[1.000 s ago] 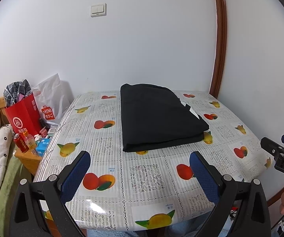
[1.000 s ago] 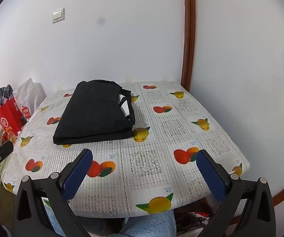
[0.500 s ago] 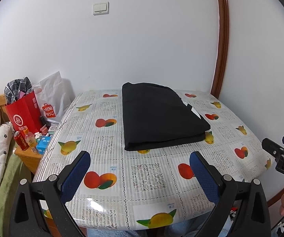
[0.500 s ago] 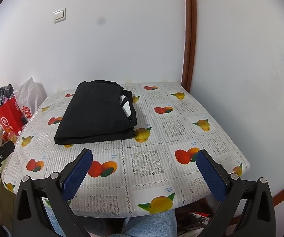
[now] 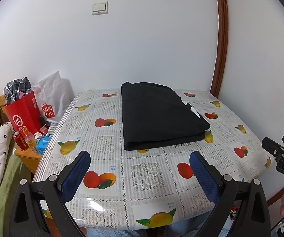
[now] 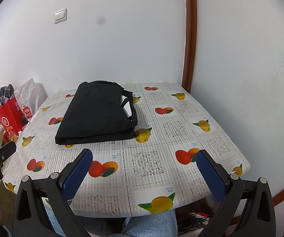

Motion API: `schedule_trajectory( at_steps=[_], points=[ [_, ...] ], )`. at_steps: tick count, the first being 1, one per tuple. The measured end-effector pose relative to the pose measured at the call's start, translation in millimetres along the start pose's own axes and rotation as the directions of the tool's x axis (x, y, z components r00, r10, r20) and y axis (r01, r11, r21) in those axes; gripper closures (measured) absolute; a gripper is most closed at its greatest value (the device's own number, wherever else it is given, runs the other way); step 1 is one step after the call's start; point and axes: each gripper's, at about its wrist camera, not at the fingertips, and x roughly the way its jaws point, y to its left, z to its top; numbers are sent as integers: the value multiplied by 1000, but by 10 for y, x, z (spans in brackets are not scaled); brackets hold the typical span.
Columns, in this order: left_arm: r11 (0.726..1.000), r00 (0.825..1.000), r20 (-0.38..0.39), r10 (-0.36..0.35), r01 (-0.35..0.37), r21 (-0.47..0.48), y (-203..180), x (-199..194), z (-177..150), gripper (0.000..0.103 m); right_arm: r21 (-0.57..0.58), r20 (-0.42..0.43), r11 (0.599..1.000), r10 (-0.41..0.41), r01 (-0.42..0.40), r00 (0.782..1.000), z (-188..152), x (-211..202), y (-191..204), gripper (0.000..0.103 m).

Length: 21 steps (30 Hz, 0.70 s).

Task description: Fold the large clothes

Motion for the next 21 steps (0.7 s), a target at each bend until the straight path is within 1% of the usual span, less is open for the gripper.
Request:
schedule_trajectory(
  at_steps=[21],
  points=[
    [1000, 1000, 4, 0, 0, 1, -7, -10, -2, 2, -6, 3, 1000, 6, -6, 1000, 2, 11, -28, 0]
  ],
)
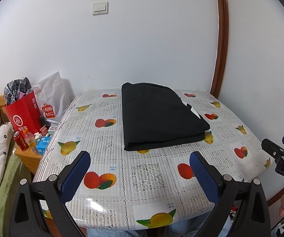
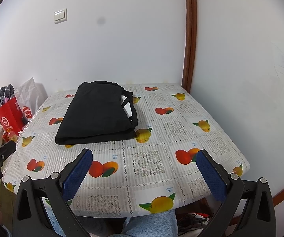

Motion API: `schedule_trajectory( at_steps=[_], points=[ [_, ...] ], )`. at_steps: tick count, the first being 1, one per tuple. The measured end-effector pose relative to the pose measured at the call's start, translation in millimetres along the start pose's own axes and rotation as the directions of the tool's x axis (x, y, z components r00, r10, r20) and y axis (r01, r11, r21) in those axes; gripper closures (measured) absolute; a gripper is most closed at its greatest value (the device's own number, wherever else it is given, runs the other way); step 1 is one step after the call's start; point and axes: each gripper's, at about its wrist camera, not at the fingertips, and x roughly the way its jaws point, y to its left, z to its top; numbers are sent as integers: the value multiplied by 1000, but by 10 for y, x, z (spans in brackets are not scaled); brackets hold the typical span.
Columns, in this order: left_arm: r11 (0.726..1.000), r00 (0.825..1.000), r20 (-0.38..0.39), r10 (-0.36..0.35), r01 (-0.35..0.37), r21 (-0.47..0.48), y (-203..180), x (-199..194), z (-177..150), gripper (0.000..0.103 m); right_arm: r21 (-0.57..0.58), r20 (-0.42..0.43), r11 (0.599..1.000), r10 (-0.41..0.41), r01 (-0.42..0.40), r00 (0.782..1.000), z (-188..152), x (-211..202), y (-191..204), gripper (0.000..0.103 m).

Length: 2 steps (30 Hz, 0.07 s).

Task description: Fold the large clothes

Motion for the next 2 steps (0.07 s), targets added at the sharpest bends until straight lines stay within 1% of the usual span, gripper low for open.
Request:
schedule_trajectory(
  at_steps=[2],
  points=[
    [1000, 1000, 0, 2, -2, 1, 0, 1, 2, 2, -3, 1, 1000, 1, -1, 1000, -1, 4, -1, 0]
  ],
)
